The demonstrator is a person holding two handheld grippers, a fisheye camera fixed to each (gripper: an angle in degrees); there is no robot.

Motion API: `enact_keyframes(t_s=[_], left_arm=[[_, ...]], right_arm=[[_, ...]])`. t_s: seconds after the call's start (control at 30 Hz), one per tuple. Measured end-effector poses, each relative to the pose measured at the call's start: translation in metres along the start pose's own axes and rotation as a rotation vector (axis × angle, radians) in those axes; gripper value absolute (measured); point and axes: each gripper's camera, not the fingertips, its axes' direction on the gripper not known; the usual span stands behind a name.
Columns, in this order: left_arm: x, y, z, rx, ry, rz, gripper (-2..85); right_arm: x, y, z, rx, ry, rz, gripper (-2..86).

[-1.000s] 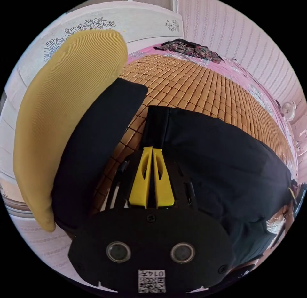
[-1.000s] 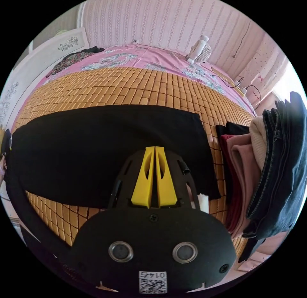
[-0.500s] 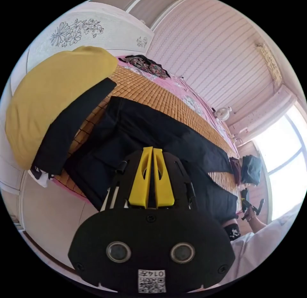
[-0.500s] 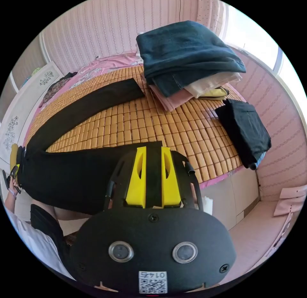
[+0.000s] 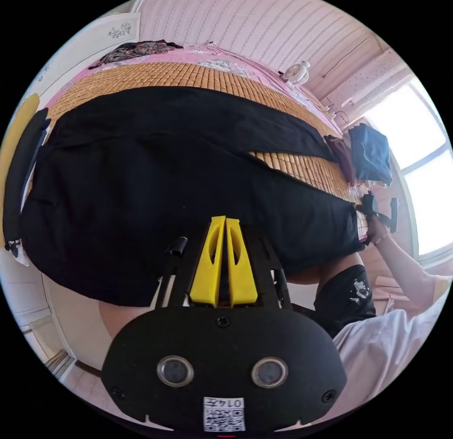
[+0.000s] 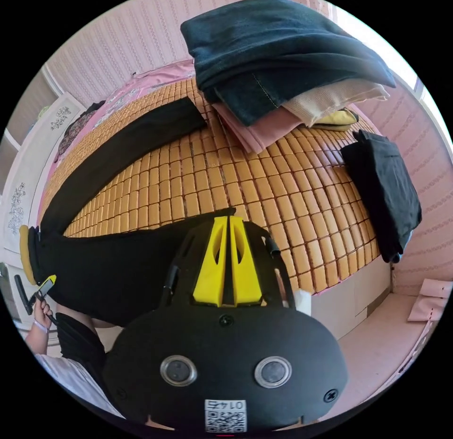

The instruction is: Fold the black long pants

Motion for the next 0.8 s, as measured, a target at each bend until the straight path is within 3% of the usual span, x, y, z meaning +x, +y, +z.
enact_keyframes(t_s=[0.13, 0.27, 0.47, 0.63, 0.8], left_arm=[[0.012, -0.011, 0.015, -0.068, -0.1, 0.074, -1.0], [0.013, -0.015, 0.021, -0.062, -0.12, 0.158, -1.0], [0.0, -0.011, 0.022, -0.023, -0.066, 0.11, -1.0], [-0.002, -0.009, 0.024, -0.013, -0.071, 0.092, -1.0], [-0.015, -0.006, 0.026, -0.009, -0.012, 0.031, -1.0]], right_arm=[[0.022, -0.029, -0.022, 0.073, -0.05, 0.014, 1.1], [0.055, -0.043, -0.034, 0.077, -0.217, 0.172, 2.4], [0.094, 0.041, -0.08, 0.23, -0.211, 0.235, 9.2], [0.116, 0.109, -0.072, 0.104, -0.059, 0.291, 12.7], [0.124, 0.118, -0.054, -0.028, -0.179, 0.335, 8.3]])
